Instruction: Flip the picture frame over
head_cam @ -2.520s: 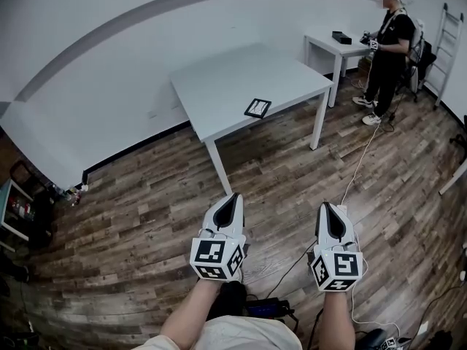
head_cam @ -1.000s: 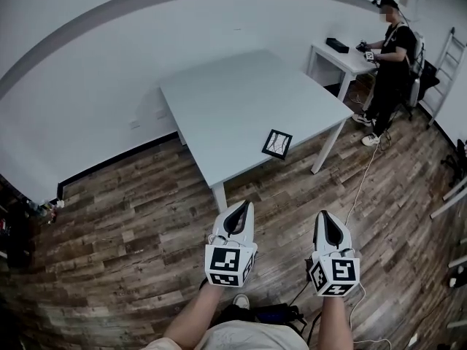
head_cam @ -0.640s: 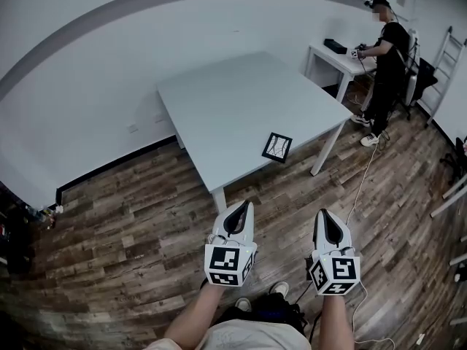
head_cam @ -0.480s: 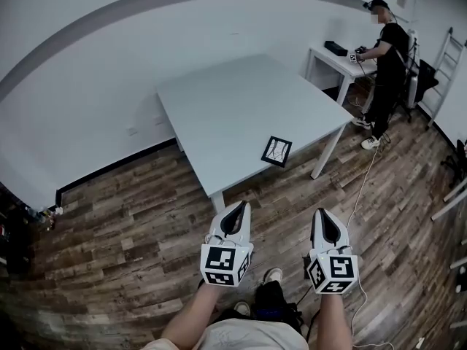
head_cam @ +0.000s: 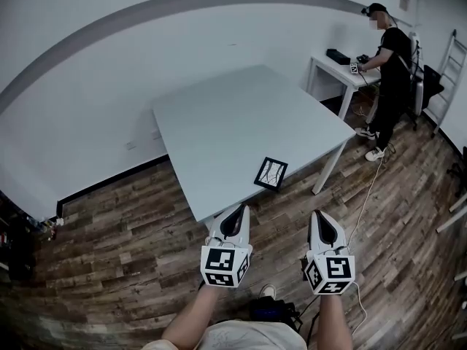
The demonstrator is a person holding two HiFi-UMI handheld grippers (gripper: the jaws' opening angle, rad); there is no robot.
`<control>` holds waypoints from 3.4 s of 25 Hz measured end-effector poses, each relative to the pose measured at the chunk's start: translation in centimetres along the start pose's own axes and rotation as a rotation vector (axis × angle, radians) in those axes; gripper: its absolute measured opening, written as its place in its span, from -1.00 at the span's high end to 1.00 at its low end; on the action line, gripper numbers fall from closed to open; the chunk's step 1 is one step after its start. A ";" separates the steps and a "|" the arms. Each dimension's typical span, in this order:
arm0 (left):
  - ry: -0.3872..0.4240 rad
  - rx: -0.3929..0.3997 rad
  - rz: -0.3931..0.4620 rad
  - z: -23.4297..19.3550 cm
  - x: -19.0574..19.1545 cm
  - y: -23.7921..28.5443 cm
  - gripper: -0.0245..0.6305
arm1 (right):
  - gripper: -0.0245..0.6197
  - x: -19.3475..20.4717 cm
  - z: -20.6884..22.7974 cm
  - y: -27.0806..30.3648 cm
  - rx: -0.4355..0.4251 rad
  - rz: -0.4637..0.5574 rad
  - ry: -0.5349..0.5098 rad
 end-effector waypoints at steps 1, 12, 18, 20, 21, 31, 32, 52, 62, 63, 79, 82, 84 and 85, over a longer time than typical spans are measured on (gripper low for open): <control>0.000 0.001 -0.001 0.3 -0.3 0.9 0.92 | 0.84 -0.2 0.8 0.6 -0.003 0.000 0.002; -0.032 -0.064 -0.008 0.1 -2.9 9.4 0.93 | 0.84 -0.9 7.8 7.2 -0.045 0.005 0.079; -0.026 -0.073 0.001 0.3 -3.5 13.2 0.92 | 0.84 -1.2 10.7 10.4 -0.051 -0.008 0.090; -0.030 -0.069 0.001 -0.1 -3.6 14.1 0.92 | 0.84 -1.5 10.8 11.4 -0.055 -0.018 0.085; -0.031 -0.066 -0.001 -0.3 -3.6 14.7 0.92 | 0.84 -1.6 10.8 12.0 -0.057 -0.025 0.081; -0.022 -0.001 -0.023 -2.6 -1.5 18.0 0.92 | 0.84 1.3 8.8 17.7 -0.166 -0.170 0.215; -0.025 0.002 -0.033 -2.9 -1.0 18.3 0.92 | 0.84 2.2 8.6 18.5 -0.195 -0.197 0.256; -0.028 0.021 -0.061 -5.5 3.9 21.8 0.93 | 0.24 19.5 7.5 30.9 -0.685 -0.339 1.046; -0.038 0.012 -0.093 -5.9 5.6 22.5 0.92 | 0.27 21.2 5.6 33.1 -0.838 -0.262 1.224; -0.038 0.011 -0.095 -5.8 5.7 22.5 0.92 | 0.35 21.2 5.6 33.2 -0.832 -0.256 1.224; -0.041 -0.002 -0.102 -6.2 6.0 22.9 0.92 | 0.63 20.8 5.7 32.8 -0.819 -0.208 1.217; -0.039 -0.002 -0.093 -6.5 5.7 22.6 0.92 | 0.63 19.9 5.8 32.5 -0.814 -0.194 1.189; -0.044 -0.003 -0.087 -6.7 5.5 22.4 0.92 | 0.63 18.9 6.0 32.3 -0.803 -0.189 1.153; -0.047 -0.004 -0.083 -6.8 5.4 22.3 0.92 | 0.63 18.3 6.3 32.1 -0.800 -0.186 1.133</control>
Point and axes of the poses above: the fingertips, and each gripper's own axes: y forward along the fingers, z to its right, x out of its underside, the point moved 7 cm from there along -y, backward along the fingers, and after that the axes turned 15 degrees about -z, right-handed, at the moved point
